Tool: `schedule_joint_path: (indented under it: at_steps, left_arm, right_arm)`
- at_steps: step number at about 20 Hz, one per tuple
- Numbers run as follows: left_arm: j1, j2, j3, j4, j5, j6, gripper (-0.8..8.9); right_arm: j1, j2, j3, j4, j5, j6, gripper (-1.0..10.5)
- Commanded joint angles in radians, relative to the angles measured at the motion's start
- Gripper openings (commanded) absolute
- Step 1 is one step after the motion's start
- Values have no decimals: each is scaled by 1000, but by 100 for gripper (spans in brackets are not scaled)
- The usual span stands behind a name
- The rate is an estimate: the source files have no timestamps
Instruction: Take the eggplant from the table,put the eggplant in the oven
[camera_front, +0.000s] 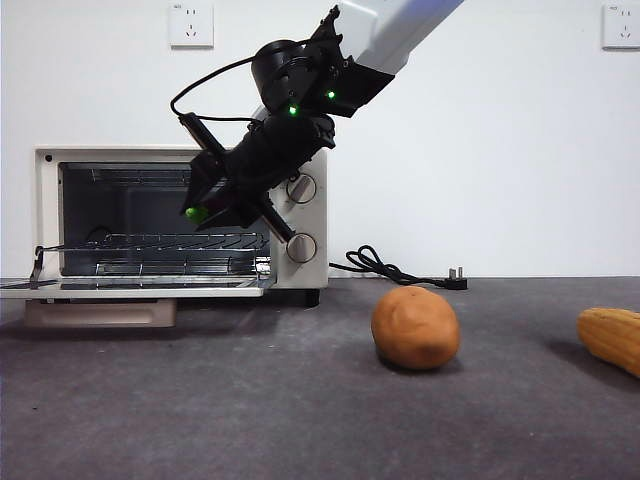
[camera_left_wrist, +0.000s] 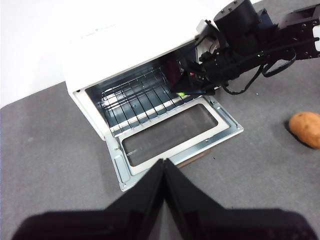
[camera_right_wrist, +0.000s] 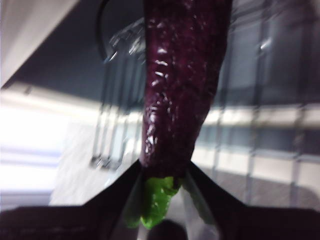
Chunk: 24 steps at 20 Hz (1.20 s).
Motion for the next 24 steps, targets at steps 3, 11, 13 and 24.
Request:
schedule_joint_path:
  at_steps: [3, 11, 13, 24]
  left_arm:
    - [-3, -2, -2, -29, -1, 1, -6]
    - [-3, -3, -2, -46, -1, 0, -6]
    - [-3, -3, -2, -46, -1, 0, -6]
    - [-3, -3, -2, -58, 0, 0, -6]
  right_arm:
    - [4, 20, 3, 28, 105, -4, 213]
    - [19, 20, 3, 48, 101, -4, 231]
    - [27, 20, 5, 48, 106, -8, 236]
    - [29, -76, 7, -96, 170, -159, 317]
